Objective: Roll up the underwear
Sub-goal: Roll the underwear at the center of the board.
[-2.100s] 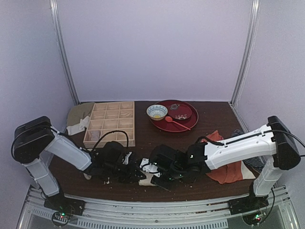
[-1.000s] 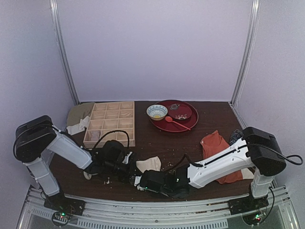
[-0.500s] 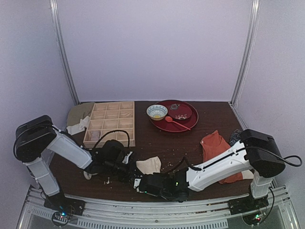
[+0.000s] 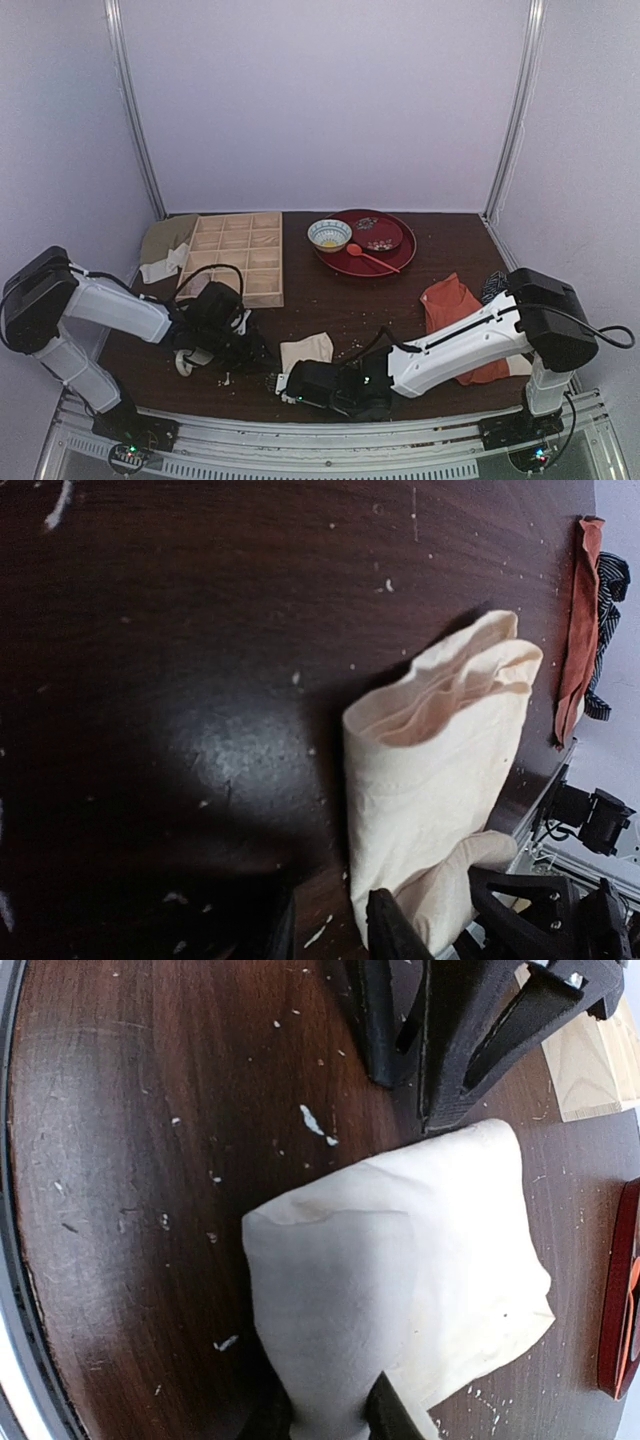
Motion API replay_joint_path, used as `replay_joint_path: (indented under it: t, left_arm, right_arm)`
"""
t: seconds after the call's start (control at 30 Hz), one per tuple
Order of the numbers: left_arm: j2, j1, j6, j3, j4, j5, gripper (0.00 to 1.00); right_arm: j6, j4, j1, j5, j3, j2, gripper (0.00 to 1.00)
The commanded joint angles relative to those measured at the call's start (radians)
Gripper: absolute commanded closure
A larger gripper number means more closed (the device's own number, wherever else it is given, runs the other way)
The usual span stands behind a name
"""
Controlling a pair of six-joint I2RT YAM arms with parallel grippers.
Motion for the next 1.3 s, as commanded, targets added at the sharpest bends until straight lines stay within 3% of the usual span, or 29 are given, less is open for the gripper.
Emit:
replay_joint_path:
  t: [0.0,0.5,0.77,1.27]
  left_arm:
    - [-0.024,0.006,0.025,-0.005,-0.046,-0.033,0.65]
    - [0.063,0.007,0.032,0.01,0.074,0.027,0.7]
    - [0.125,0.006,0.061,0.043,0.006,0.025,1.0]
    - [0.116,0.006,0.069,0.07,-0.071,-0.021,1.0]
  right_arm:
    - [0.021,-0.116,0.006,-0.077,0.025,-0.001,1.0]
    - [-0.023,-0.215,0.007,-0.137,0.125,0.016,1.0]
    - [-0.036,-0.26,0.007,-0.194,0.178,0.054,1.0]
    - [0.025,-0.38,-0.06,-0.537,0.281,0.123,1.0]
